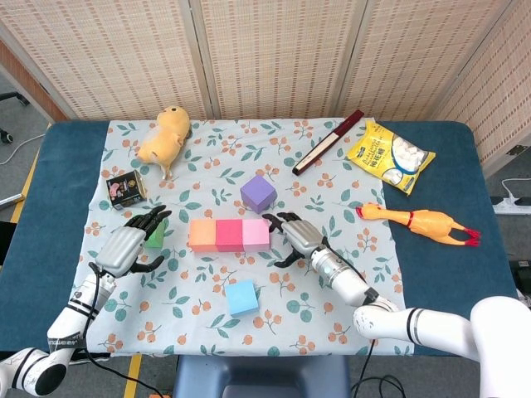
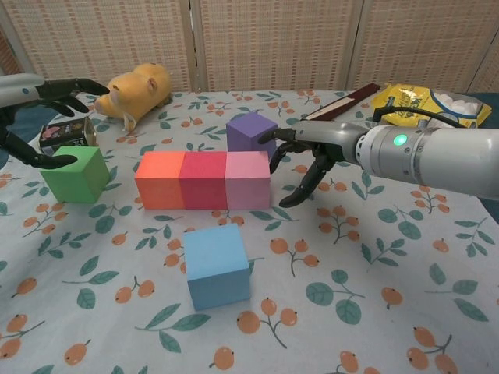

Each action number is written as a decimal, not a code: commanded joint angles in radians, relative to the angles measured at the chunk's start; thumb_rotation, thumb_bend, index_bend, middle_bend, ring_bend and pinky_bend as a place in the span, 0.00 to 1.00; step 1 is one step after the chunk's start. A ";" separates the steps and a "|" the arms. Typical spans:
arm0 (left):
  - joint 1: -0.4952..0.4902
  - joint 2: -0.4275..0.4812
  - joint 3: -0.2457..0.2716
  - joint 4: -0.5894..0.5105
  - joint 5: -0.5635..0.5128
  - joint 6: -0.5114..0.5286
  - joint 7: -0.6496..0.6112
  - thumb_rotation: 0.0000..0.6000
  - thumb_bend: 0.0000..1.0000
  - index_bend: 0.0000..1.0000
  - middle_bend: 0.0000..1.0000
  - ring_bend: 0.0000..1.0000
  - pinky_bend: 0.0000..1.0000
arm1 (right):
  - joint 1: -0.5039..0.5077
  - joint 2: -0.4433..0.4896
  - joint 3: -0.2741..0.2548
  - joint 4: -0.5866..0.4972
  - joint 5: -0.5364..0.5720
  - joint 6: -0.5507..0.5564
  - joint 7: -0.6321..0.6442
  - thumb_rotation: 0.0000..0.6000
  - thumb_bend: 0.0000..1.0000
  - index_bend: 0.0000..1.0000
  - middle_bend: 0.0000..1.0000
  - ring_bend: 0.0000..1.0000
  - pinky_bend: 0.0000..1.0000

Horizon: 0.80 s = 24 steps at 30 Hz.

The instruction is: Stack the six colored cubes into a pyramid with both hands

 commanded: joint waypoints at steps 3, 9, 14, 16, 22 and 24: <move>0.002 -0.001 0.000 0.009 -0.002 -0.001 -0.010 1.00 0.33 0.00 0.00 0.13 0.16 | -0.008 0.015 -0.002 -0.020 -0.001 0.016 0.002 1.00 0.07 0.00 0.24 0.02 0.03; 0.004 -0.010 -0.001 0.048 -0.016 -0.009 -0.024 1.00 0.32 0.00 0.00 0.13 0.16 | -0.081 0.158 0.022 -0.184 -0.069 0.115 0.049 1.00 0.07 0.00 0.25 0.02 0.01; 0.000 -0.028 -0.005 0.102 -0.062 -0.041 -0.026 1.00 0.33 0.00 0.00 0.05 0.13 | -0.181 0.337 0.038 -0.337 -0.178 0.251 0.083 1.00 0.07 0.00 0.25 0.02 0.01; -0.004 -0.040 -0.006 0.128 -0.079 -0.051 -0.009 1.00 0.33 0.00 0.00 0.01 0.09 | -0.213 0.393 0.033 -0.380 -0.206 0.286 0.088 1.00 0.07 0.00 0.25 0.02 0.00; -0.027 -0.081 -0.008 0.230 -0.147 -0.122 0.028 1.00 0.34 0.00 0.00 0.00 0.05 | -0.307 0.510 0.000 -0.460 -0.285 0.367 0.125 1.00 0.07 0.00 0.25 0.02 0.00; -0.033 -0.094 -0.009 0.258 -0.160 -0.143 0.025 1.00 0.34 0.00 0.00 0.00 0.06 | -0.331 0.526 -0.013 -0.464 -0.312 0.384 0.146 1.00 0.07 0.00 0.25 0.02 0.00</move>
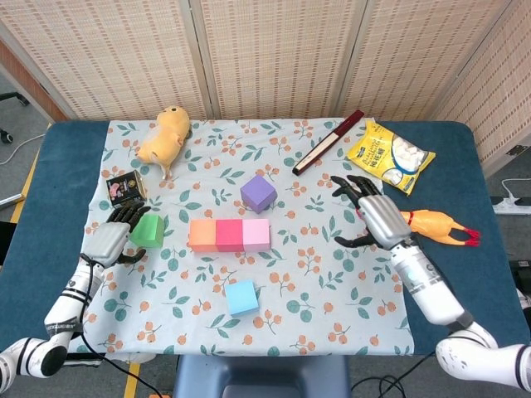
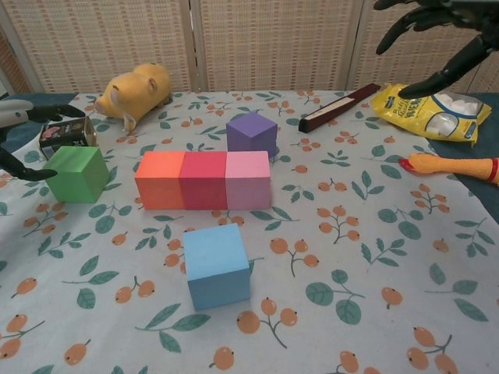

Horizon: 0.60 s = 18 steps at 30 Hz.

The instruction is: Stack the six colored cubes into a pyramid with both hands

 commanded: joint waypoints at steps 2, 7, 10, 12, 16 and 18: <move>-0.019 -0.032 -0.001 0.062 -0.030 -0.044 0.012 1.00 0.34 0.00 0.00 0.00 0.08 | -0.052 0.035 -0.033 -0.016 -0.057 0.034 0.050 1.00 0.07 0.00 0.25 0.02 0.00; -0.045 -0.066 -0.007 0.144 -0.049 -0.091 0.023 1.00 0.34 0.00 0.00 0.03 0.12 | -0.080 0.039 -0.051 0.002 -0.090 0.047 0.085 1.00 0.07 0.00 0.25 0.02 0.00; -0.058 -0.074 -0.006 0.177 -0.049 -0.123 0.013 1.00 0.34 0.00 0.00 0.05 0.13 | -0.092 0.037 -0.058 0.009 -0.105 0.056 0.098 1.00 0.07 0.00 0.25 0.02 0.00; -0.066 -0.085 -0.007 0.198 -0.046 -0.140 0.000 1.00 0.34 0.00 0.00 0.06 0.14 | -0.098 0.035 -0.063 0.014 -0.113 0.059 0.102 1.00 0.07 0.00 0.25 0.02 0.00; -0.084 -0.104 -0.012 0.235 -0.053 -0.197 -0.046 1.00 0.33 0.00 0.03 0.09 0.17 | -0.108 0.033 -0.073 0.020 -0.122 0.057 0.107 1.00 0.07 0.00 0.25 0.02 0.00; -0.088 -0.117 -0.018 0.256 -0.052 -0.196 -0.059 1.00 0.32 0.04 0.10 0.14 0.19 | -0.116 0.030 -0.077 0.023 -0.133 0.067 0.112 1.00 0.07 0.00 0.25 0.02 0.00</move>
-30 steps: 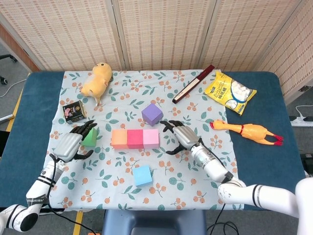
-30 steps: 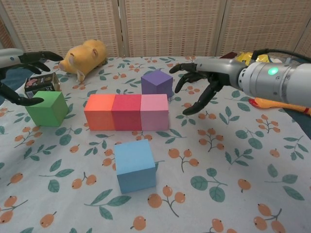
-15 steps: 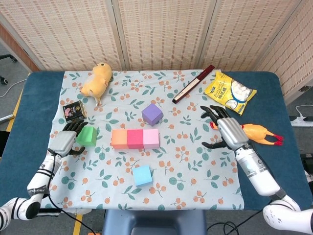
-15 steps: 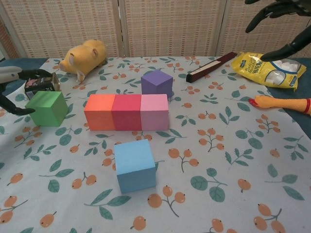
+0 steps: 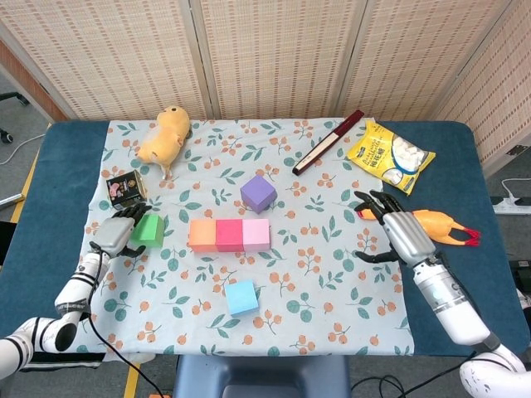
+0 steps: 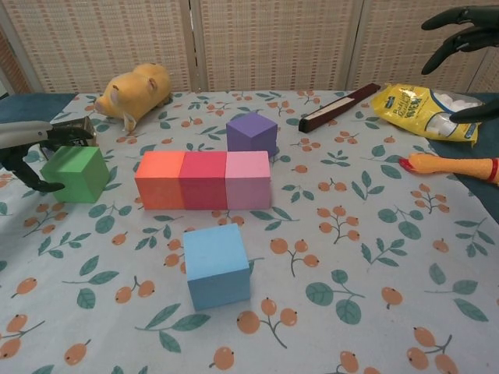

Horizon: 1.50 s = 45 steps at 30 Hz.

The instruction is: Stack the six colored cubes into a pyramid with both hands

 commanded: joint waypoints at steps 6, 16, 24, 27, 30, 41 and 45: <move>-0.019 -0.013 -0.018 0.043 -0.010 -0.012 -0.016 1.00 0.32 0.23 0.34 0.38 0.30 | -0.030 0.001 -0.012 0.011 -0.032 0.031 0.025 1.00 0.07 0.00 0.25 0.02 0.00; -0.031 0.205 -0.123 -0.294 -0.011 0.030 -0.074 1.00 0.32 0.26 0.40 0.44 0.38 | -0.075 0.024 -0.015 0.014 -0.071 0.088 0.068 1.00 0.07 0.00 0.25 0.02 0.00; -0.151 0.229 -0.168 -0.491 -0.188 0.044 0.176 1.00 0.33 0.22 0.37 0.43 0.32 | -0.095 0.034 -0.025 0.029 -0.097 0.099 0.104 1.00 0.07 0.00 0.25 0.02 0.00; -0.212 0.199 -0.163 -0.522 -0.325 0.063 0.291 1.00 0.33 0.20 0.34 0.41 0.32 | -0.105 0.043 -0.028 0.033 -0.104 0.107 0.119 1.00 0.07 0.00 0.25 0.02 0.00; -0.271 0.170 -0.144 -0.543 -0.454 0.095 0.403 1.00 0.33 0.17 0.32 0.40 0.32 | -0.114 0.047 -0.029 0.042 -0.107 0.112 0.137 1.00 0.07 0.00 0.25 0.02 0.00; -0.374 0.105 -0.088 -0.577 -0.682 0.180 0.591 1.00 0.33 0.01 0.18 0.25 0.30 | -0.124 0.049 -0.031 0.074 -0.119 0.111 0.186 1.00 0.07 0.00 0.25 0.02 0.00; -0.391 0.098 -0.072 -0.576 -0.718 0.173 0.604 1.00 0.33 0.00 0.11 0.18 0.28 | -0.122 0.043 -0.029 0.086 -0.119 0.103 0.197 1.00 0.07 0.00 0.25 0.02 0.00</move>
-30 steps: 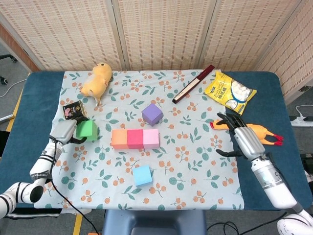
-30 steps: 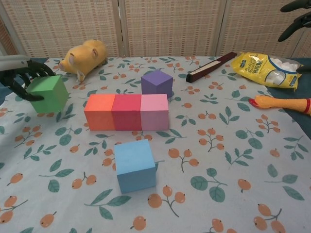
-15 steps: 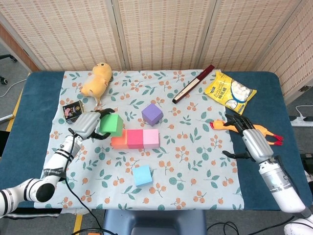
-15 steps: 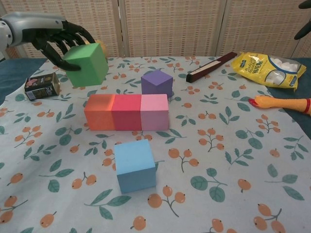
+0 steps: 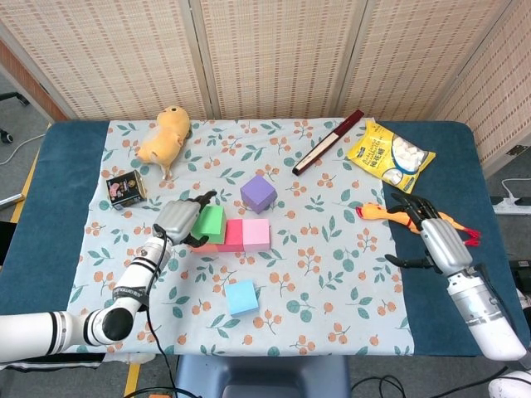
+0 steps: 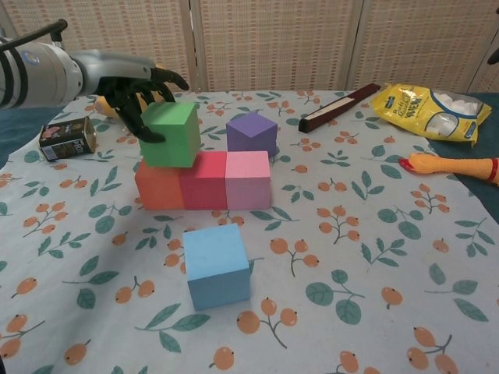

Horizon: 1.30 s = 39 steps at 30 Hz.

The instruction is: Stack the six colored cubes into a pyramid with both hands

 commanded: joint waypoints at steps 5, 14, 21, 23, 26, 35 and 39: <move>-0.008 0.019 0.022 -0.018 0.007 -0.014 -0.011 1.00 0.33 0.00 0.00 0.03 0.21 | 0.000 -0.003 0.004 0.009 -0.001 -0.003 0.010 1.00 0.07 0.00 0.25 0.02 0.00; -0.001 0.069 0.055 0.022 0.153 -0.140 -0.074 1.00 0.33 0.00 0.00 0.01 0.15 | -0.003 -0.002 0.009 0.006 0.005 -0.004 0.007 1.00 0.07 0.00 0.25 0.02 0.00; -0.008 0.049 0.059 0.065 0.201 -0.167 -0.123 1.00 0.33 0.00 0.01 0.07 0.16 | -0.005 -0.003 0.011 0.003 0.013 -0.008 -0.002 1.00 0.07 0.00 0.25 0.02 0.00; -0.011 0.042 0.059 0.074 0.205 -0.164 -0.130 1.00 0.33 0.00 0.03 0.09 0.17 | -0.005 -0.003 0.013 0.002 0.016 -0.009 -0.003 1.00 0.07 0.00 0.25 0.02 0.00; -0.017 0.037 0.062 0.083 0.206 -0.166 -0.138 1.00 0.33 0.02 0.08 0.15 0.19 | -0.006 -0.003 0.014 0.002 0.019 -0.009 -0.005 1.00 0.07 0.00 0.25 0.02 0.00; -0.029 0.019 0.076 0.094 0.210 -0.146 -0.140 1.00 0.33 0.15 0.24 0.29 0.23 | -0.010 -0.004 0.015 0.006 0.021 -0.010 -0.003 1.00 0.07 0.00 0.25 0.02 0.00; -0.027 0.022 0.073 0.087 0.212 -0.123 -0.145 1.00 0.32 0.17 0.27 0.31 0.24 | -0.014 -0.002 0.016 0.006 0.019 -0.006 -0.001 1.00 0.07 0.00 0.25 0.02 0.00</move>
